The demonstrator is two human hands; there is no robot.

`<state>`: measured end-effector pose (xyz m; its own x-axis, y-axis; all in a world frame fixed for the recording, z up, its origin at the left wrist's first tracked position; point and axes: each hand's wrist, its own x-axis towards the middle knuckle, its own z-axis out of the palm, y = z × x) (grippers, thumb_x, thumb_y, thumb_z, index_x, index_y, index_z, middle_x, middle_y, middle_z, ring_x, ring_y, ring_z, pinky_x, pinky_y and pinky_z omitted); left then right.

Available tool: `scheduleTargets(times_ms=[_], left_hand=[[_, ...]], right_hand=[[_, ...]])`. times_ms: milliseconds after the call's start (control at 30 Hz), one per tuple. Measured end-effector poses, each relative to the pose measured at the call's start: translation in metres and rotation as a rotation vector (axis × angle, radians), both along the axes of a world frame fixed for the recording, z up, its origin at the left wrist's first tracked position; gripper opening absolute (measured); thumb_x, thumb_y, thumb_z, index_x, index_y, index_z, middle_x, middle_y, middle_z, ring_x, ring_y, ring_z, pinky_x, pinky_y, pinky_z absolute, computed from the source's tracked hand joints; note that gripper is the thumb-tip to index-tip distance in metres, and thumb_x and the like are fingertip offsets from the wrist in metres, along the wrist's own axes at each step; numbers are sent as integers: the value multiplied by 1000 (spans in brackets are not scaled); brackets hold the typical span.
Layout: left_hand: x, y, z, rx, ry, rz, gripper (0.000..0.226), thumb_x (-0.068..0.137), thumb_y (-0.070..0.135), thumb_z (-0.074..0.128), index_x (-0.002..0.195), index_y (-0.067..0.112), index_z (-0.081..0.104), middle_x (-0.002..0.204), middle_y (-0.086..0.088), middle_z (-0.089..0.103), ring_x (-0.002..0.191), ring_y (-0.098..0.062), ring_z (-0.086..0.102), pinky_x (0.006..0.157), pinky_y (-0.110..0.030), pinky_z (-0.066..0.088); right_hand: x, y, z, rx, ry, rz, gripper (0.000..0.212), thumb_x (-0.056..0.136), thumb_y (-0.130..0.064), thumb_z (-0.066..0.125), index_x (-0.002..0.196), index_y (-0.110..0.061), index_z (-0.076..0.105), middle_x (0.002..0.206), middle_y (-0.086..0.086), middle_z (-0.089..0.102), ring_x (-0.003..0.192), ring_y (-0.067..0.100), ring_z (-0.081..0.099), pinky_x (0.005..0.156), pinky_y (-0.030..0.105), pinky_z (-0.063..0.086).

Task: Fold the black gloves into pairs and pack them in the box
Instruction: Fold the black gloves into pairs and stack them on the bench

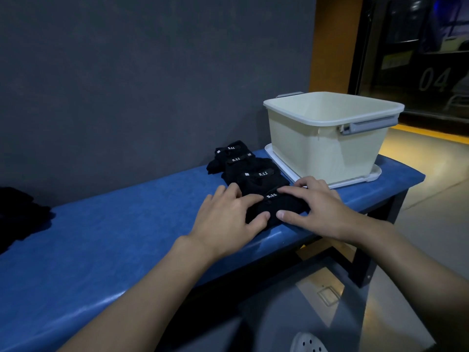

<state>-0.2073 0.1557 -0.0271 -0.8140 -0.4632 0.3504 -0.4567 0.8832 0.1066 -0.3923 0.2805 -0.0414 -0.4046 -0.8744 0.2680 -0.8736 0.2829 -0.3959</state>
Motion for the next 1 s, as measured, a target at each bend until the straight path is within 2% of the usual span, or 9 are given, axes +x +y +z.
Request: scheduleTargets(times_ms=[233, 467, 633, 867, 1000], left_hand=[[-2, 0, 0, -14, -48, 23, 55, 91, 68, 34, 138, 43, 48, 114, 6, 48, 108, -17, 43, 94, -36, 39], [0, 2, -1, 80, 32, -19, 53, 92, 62, 43, 138, 37, 50, 119, 8, 51, 108, -15, 44, 96, -38, 43], [0, 8, 5, 130, 97, -47, 54, 92, 59, 47, 140, 36, 46, 122, 10, 52, 108, -14, 45, 96, -37, 44], [7, 12, 18, 134, 150, -48, 54, 92, 56, 50, 141, 34, 44, 113, 9, 51, 108, -15, 46, 96, -38, 44], [17, 14, 25, 123, 159, -34, 52, 92, 56, 51, 139, 34, 46, 106, 14, 45, 108, -14, 46, 96, -38, 44]], right_hand=[[3, -4, 3, 59, 16, -19, 65, 81, -71, 53, 140, -49, 38, 129, -8, 38, 127, 13, 30, 105, 38, 24], [8, 2, 6, -84, -40, 39, 63, 79, -57, 67, 137, -45, 45, 127, -10, 37, 126, 12, 31, 110, 41, 26], [10, 4, 10, -136, -38, 60, 63, 77, -54, 70, 135, -43, 48, 126, -11, 37, 125, 12, 31, 110, 45, 29], [15, 4, 17, -170, -52, 62, 68, 76, -53, 72, 138, -41, 46, 130, -9, 38, 124, 12, 31, 110, 46, 30], [23, 1, 25, -191, -7, 75, 68, 76, -53, 72, 138, -41, 45, 127, -11, 37, 125, 12, 31, 108, 38, 27]])
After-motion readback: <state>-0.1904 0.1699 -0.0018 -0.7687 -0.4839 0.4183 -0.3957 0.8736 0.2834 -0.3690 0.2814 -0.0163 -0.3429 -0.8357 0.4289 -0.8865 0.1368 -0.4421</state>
